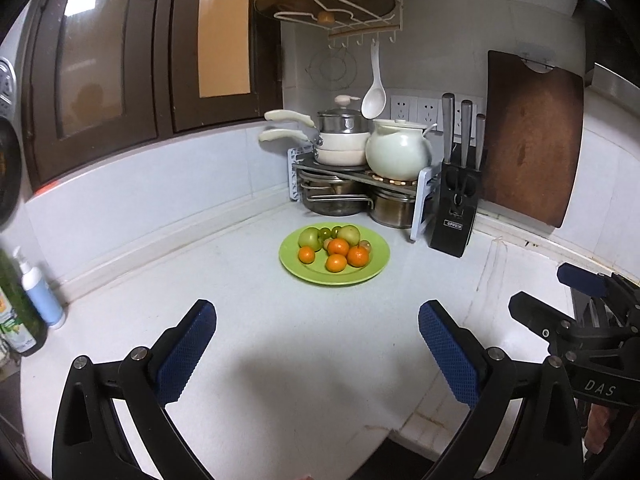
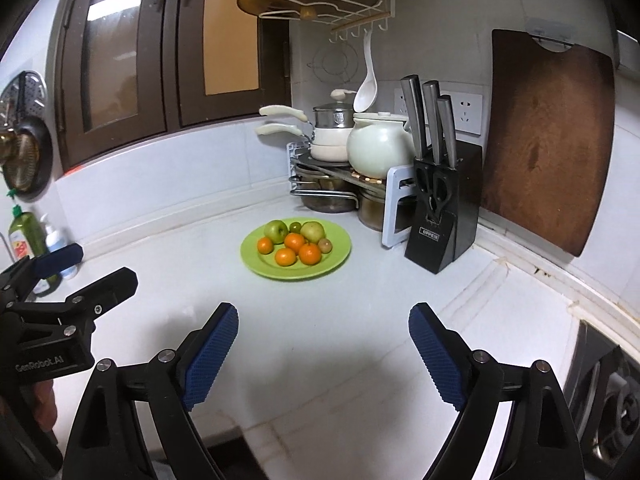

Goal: Organize fruits

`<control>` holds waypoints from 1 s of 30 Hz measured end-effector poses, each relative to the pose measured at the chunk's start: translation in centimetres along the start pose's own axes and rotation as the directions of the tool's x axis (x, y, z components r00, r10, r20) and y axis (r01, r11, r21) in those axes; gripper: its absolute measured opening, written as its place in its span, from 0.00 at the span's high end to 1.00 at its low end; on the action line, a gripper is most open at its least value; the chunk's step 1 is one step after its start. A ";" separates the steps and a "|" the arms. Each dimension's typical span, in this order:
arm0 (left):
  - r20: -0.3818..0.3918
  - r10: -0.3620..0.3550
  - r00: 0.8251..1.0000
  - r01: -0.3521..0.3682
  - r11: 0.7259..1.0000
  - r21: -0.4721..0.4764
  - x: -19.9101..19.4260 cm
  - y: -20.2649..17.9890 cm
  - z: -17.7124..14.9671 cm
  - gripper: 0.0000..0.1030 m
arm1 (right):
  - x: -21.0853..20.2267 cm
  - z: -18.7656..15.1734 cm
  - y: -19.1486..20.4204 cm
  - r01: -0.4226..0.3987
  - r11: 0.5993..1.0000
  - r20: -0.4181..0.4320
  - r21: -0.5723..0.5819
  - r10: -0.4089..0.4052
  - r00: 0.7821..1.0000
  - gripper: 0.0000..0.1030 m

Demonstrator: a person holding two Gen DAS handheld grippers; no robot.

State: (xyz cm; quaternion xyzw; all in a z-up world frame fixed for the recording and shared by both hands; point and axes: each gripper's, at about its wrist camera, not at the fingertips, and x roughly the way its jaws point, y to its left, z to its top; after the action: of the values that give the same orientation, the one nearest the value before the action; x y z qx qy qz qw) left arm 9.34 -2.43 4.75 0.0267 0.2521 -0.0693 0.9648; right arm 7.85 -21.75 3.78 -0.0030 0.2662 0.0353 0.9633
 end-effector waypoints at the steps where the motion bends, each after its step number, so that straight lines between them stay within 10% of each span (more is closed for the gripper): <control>1: 0.003 0.004 1.000 -0.004 1.000 0.001 -0.4 -0.1 -0.2 0.00 | -0.3 -0.2 0.0 -0.002 1.000 0.000 0.002 0.002 1.000 0.14; 30: 0.008 0.031 0.999 -0.031 0.999 -0.009 -5.5 -0.5 -3.2 0.00 | -4.6 -3.0 0.8 -0.035 0.999 -0.004 -0.020 0.035 0.999 0.14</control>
State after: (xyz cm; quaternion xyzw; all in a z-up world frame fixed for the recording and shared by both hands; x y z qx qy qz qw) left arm 3.00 -1.96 4.67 0.0259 0.2479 -0.0534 0.9670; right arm 2.32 -21.35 3.53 -0.0081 0.2675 0.0547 0.9620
